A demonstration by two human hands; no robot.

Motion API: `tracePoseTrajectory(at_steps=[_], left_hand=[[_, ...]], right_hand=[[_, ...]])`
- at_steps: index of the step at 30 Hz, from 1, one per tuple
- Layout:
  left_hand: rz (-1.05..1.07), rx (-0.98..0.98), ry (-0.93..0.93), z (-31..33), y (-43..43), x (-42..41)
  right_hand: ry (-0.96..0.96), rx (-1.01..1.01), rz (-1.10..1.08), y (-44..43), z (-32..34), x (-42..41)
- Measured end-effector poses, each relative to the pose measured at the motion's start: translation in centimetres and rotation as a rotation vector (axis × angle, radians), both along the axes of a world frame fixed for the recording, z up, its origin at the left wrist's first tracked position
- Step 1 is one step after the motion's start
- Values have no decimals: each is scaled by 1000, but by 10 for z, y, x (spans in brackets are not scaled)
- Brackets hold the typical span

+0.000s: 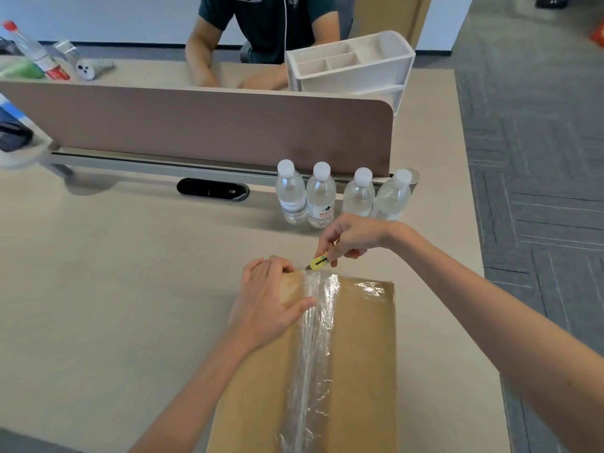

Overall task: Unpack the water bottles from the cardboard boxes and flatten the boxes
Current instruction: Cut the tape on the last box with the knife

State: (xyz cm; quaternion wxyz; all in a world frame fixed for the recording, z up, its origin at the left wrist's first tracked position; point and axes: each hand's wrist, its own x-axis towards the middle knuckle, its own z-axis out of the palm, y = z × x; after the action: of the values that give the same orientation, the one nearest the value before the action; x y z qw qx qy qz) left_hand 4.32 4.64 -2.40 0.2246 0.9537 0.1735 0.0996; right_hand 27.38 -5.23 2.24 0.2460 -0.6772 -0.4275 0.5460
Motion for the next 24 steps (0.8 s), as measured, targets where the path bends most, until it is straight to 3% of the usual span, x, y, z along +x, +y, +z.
tracePoseTrajectory(at_steps=[19, 24], left_hand=[[-5, 43, 26, -2, 3, -2], [-18, 43, 24, -3, 2, -1]], right_hand=[[-103, -136, 229, -6, 10, 21], [-121, -82, 185, -26, 11, 22]])
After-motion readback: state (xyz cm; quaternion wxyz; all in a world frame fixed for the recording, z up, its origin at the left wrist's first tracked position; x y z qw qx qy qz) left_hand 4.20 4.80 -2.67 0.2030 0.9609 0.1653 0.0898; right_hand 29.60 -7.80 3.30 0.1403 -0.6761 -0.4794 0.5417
